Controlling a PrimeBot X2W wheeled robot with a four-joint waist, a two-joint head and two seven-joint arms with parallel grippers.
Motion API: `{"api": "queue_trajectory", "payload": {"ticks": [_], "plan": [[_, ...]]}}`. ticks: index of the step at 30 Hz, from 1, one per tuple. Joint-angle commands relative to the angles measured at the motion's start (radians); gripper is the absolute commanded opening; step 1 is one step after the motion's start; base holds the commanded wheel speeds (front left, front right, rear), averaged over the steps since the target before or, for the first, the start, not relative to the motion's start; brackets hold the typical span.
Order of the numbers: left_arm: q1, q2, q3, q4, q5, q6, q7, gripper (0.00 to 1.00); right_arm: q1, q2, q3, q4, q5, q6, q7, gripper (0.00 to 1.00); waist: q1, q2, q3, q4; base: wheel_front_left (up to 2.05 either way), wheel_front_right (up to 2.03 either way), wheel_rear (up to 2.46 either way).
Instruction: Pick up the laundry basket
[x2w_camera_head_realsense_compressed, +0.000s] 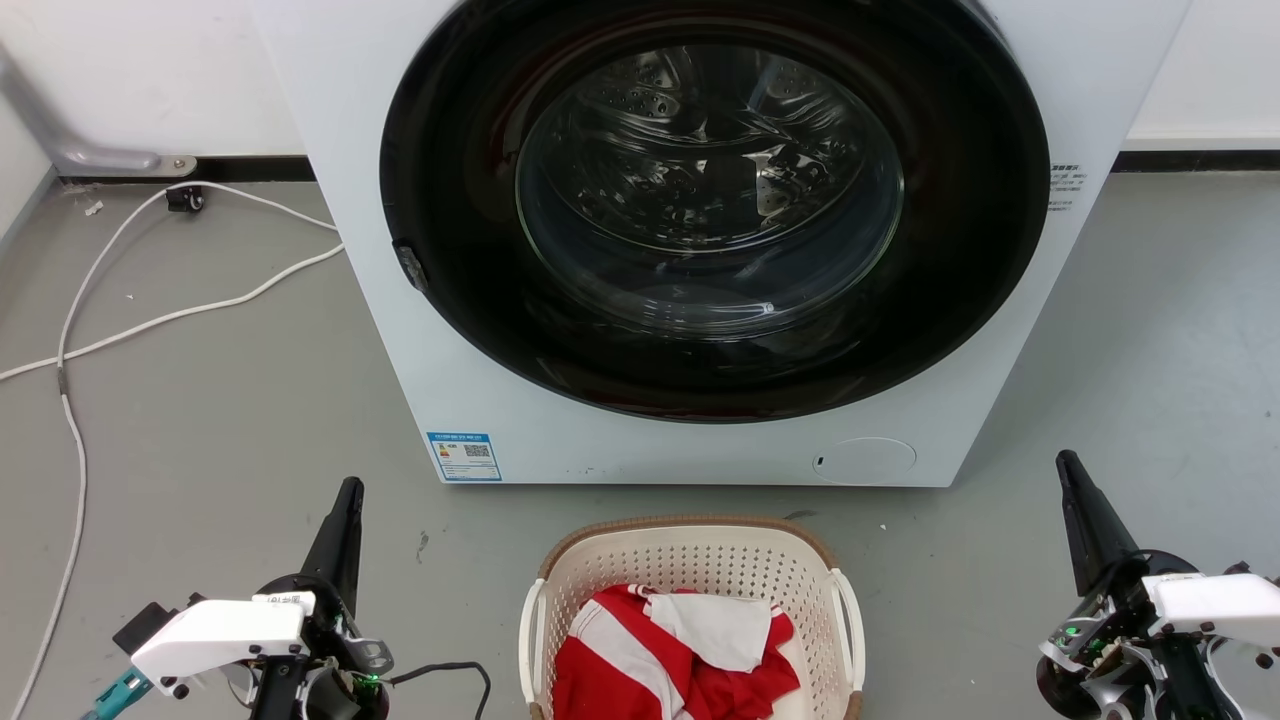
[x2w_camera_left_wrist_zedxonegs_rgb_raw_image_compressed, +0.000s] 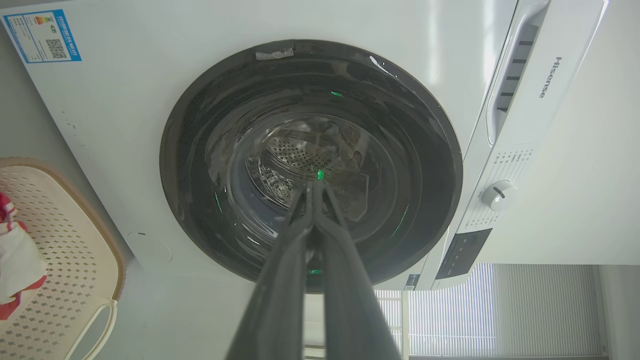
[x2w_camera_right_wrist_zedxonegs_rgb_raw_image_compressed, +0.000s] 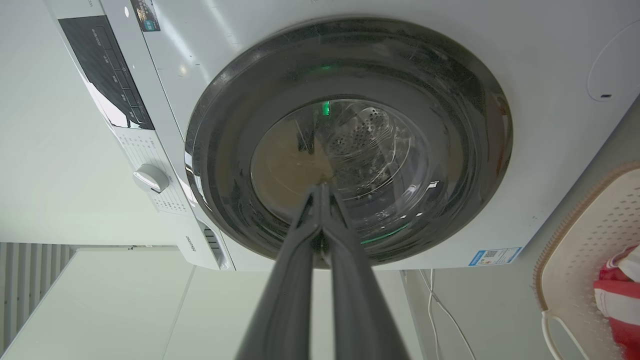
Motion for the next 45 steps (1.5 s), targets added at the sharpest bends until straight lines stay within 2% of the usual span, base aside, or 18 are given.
{"api": "queue_trajectory", "payload": {"ticks": [1, 16, 17, 21, 33, 41, 45], "plan": [[-0.01, -0.001, 0.003, 0.001, 0.006, -0.004, 0.004, 0.0, -0.01, 0.004, -0.002, 0.001, -0.004, 0.0, 0.002, 0.0, 0.0, 0.0, 0.0, 0.0, 0.0, 0.0, 0.0], [-0.011, -0.003, 0.005, 0.002, 0.007, -0.004, 0.004, 0.0, -0.01, 0.004, -0.003, 0.001, -0.005, 0.0, 0.004, 0.0, 0.0, 0.0, 0.0, 0.0, 0.0, 0.0, 0.0], [0.0, -0.001, 0.002, 0.0, 0.002, 0.0, 0.002, 1.0, 0.0, 0.001, -0.001, 0.0, -0.001, 0.0, 0.0, 1.0, 0.0, 0.0, 0.0, 0.0, 0.0, 0.0, 0.0], [0.029, -0.008, -0.001, 0.032, 0.001, 0.0, 0.001, 1.0, 0.031, 0.004, 0.001, 0.031, -0.002, 0.0, -0.002, 1.0, 0.0, 0.0, 0.0, 0.0, 0.0, 0.0, 0.0], [0.059, -0.008, -0.012, -0.024, 0.052, 0.0, -0.064, 1.0, 0.047, 0.005, 0.033, -0.004, -0.059, 0.0, -0.067, 1.0, 0.0, 0.0, 0.0, -0.001, 0.0, 0.0, 0.0], [0.071, -0.007, 0.021, -0.031, 0.14, 0.001, -0.099, 1.0, 0.04, 0.005, 0.004, -0.014, -0.171, 0.0, -0.102, 1.0, 0.0, 0.0, 0.0, -0.002, 0.0, 0.0, 0.0], [0.071, -0.007, 0.033, -0.047, 0.19, 0.013, -0.115, 1.0, 0.036, 0.005, -0.003, -0.041, -0.275, 0.0, -0.118, 1.0, 0.0, 0.0, 0.001, -0.001, 0.0, 0.0, 0.0]]}}
